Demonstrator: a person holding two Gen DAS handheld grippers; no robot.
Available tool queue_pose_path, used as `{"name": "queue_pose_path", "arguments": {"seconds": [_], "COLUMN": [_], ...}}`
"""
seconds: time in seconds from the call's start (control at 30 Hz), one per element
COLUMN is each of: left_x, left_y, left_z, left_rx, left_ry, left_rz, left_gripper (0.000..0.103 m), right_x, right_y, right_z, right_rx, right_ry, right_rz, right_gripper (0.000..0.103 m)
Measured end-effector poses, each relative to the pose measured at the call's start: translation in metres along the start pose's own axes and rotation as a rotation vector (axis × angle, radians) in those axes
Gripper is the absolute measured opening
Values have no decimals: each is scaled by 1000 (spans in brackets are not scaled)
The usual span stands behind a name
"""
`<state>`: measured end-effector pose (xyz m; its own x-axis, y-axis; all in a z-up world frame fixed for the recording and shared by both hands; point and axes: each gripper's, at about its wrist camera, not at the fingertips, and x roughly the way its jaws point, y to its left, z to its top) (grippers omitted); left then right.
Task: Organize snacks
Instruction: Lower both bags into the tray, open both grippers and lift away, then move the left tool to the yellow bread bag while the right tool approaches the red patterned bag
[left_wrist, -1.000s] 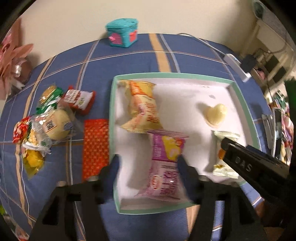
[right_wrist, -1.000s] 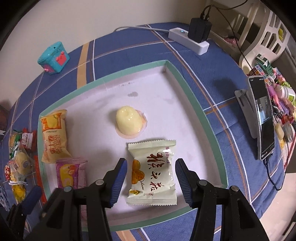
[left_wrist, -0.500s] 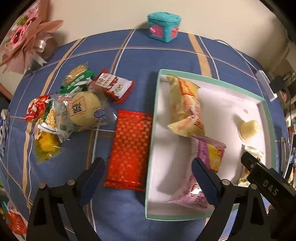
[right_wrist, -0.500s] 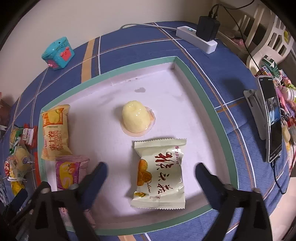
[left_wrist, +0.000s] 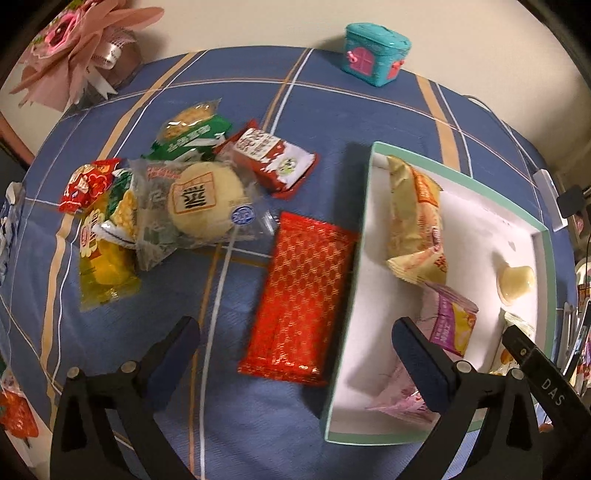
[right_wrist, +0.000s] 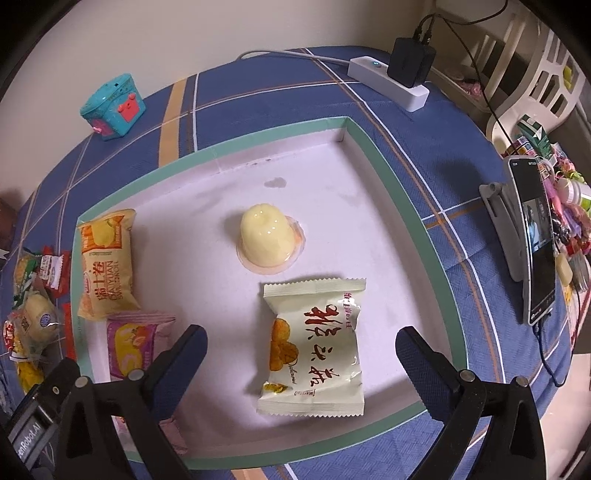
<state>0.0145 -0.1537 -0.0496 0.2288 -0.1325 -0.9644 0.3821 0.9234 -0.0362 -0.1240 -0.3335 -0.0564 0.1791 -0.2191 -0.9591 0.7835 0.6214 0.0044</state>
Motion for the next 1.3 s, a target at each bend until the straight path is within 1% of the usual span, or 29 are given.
{"name": "queue_pose_path", "arguments": {"seconds": [0.13,0.2,0.3,0.4,0.47,0.63,0.7,0.83,0.93,1.1,1.3], "left_x": [0,-3,-10,-19,-23,-30,-33,-37,-43,-43,-37], "left_y": [12,18,30,47,65,118,140,175,194,214,228], "left_z": [3,5,10,17,22,29,26,26,23,23,22], "left_rx": [-18,-26,-36,-49,-70,-178,-225,-305,-338,-374,-394], "left_ry": [23,18,-7,-39,-57,-78,-85,-95,-105,-110,-86], "left_rz": [-17,-21,-18,10,34,97,120,123,130,129,128], "left_gripper": [103,103,103,103,103,103,103,103,103,103,103], "right_x": [-3,-6,-14,-22,-26,-39,-47,-58,-61,-59,-49], "right_y": [4,5,9,16,24,56,72,105,129,166,193], "right_z": [-2,-2,-2,-2,-4,-9,-12,-22,-32,-45,-57], "right_rx": [3,6,9,3,-11,-62,-93,-157,-205,-272,-323], "right_ry": [5,3,-13,-21,-19,-45,-63,-79,-79,-65,-38], "right_rz": [12,20,41,90,120,182,208,261,299,333,355], "right_gripper": [103,103,103,103,103,103,103,103,103,103,103]}}
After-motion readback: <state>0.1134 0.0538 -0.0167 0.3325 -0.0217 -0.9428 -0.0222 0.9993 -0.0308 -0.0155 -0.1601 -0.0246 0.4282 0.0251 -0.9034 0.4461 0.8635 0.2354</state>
